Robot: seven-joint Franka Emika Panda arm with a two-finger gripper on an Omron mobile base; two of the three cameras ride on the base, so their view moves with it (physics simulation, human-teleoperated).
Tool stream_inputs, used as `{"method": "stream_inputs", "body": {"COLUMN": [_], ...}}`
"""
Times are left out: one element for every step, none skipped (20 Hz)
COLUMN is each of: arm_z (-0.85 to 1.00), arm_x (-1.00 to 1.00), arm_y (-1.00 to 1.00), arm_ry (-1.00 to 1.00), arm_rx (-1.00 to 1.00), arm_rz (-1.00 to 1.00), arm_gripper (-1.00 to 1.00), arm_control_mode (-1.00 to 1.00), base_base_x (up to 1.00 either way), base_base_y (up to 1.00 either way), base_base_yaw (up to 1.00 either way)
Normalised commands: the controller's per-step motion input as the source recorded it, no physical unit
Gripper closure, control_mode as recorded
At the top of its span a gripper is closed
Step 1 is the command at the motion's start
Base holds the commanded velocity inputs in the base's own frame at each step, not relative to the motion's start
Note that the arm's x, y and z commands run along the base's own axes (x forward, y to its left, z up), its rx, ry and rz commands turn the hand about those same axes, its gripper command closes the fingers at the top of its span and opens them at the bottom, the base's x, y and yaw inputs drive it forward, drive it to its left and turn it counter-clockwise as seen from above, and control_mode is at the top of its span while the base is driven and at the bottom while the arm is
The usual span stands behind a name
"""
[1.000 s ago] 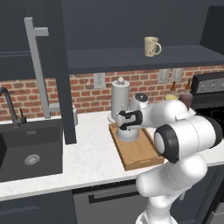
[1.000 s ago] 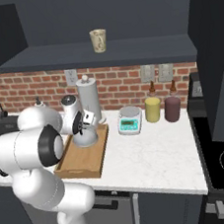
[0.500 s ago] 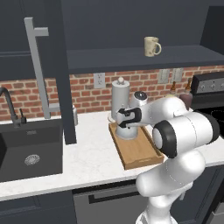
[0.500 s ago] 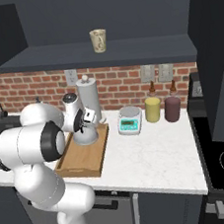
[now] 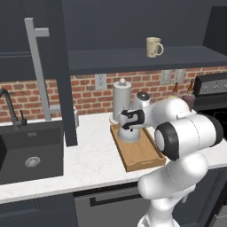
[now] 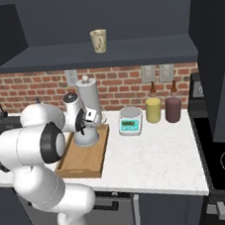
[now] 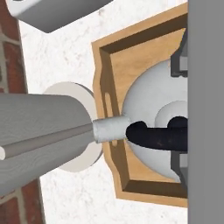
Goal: Pick the kettle from the counter and place it on the tray. Then pick the mug from the cabinet and place it on the tray. Then close the cabinet doors.
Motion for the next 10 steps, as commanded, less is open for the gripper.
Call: {"method": "stream_inputs", "body": {"arm_z": [0.0, 0.0, 0.0, 0.06, 0.09, 0.06, 0.07, 0.14, 0.17, 0.24], "arm_x": [-0.15, -0.19, -0.19, -0.25, -0.24, -0.23, -0.25, -0.23, -0.23, -0.24], "arm_y": [-0.09, -0.08, -0.05, -0.03, -0.03, -0.02, -0.03, -0.02, -0.02, 0.0], "arm_ry": [-0.02, -0.01, 0.0, 0.0, 0.0, 0.0, 0.0, 0.0, 0.0, 0.0], "arm_rx": [0.0, 0.0, 0.0, 0.0, 0.0, 0.0, 0.0, 0.0, 0.0, 0.0], "arm_rz": [0.0, 0.0, 0.0, 0.0, 0.0, 0.0, 0.0, 0.01, 0.01, 0.03], "arm_gripper": [-1.0, -1.0, -1.0, -1.0, -1.0, -1.0, -1.0, -1.0, -1.0, -1.0], "arm_control_mode": [-1.0, -1.0, -1.0, -1.0, -1.0, -1.0, -1.0, -1.0, -1.0, -1.0], "base_base_x": [0.0, 0.0, 0.0, 0.0, 0.0, 0.0, 0.0, 0.0, 0.0, 0.0], "base_base_y": [0.0, 0.0, 0.0, 0.0, 0.0, 0.0, 0.0, 0.0, 0.0, 0.0], "base_base_yaw": [0.0, 0.0, 0.0, 0.0, 0.0, 0.0, 0.0, 0.0, 0.0, 0.0]}}
